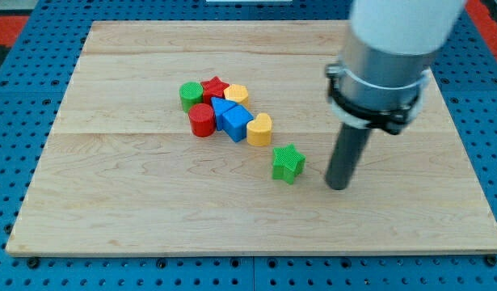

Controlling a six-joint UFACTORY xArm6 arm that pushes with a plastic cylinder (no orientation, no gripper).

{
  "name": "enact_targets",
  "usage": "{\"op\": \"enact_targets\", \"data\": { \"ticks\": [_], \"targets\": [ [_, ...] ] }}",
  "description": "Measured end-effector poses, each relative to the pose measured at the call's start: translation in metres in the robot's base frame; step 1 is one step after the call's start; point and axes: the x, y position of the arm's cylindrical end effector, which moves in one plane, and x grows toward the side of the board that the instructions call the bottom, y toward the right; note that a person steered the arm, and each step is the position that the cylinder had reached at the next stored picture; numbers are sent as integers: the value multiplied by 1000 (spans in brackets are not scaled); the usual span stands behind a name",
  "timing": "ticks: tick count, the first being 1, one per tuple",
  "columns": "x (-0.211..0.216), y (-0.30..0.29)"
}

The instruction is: Slide the green star in between yellow heart and blue cube

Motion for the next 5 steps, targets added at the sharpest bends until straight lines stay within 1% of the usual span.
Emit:
{"op": "enact_targets", "data": {
  "ticks": [1, 2, 3, 4, 5],
  "targets": [
    [-3, -30],
    [0, -32],
    [11, 17],
    [1, 2],
    [-8, -36]
  ]
}}
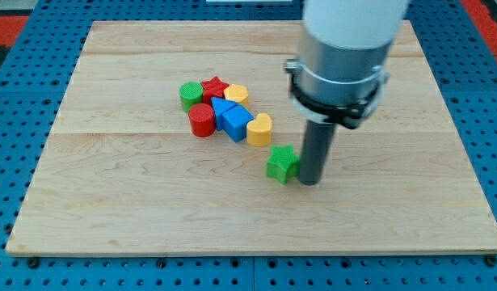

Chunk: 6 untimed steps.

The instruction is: Slide the green star in between yellow heart and blue cube

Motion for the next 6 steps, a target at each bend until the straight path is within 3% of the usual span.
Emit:
{"op": "enact_targets", "data": {
  "ticks": [3, 5, 6],
  "targets": [
    [-29, -77],
    [-42, -82],
    [-22, -58]
  ]
}}
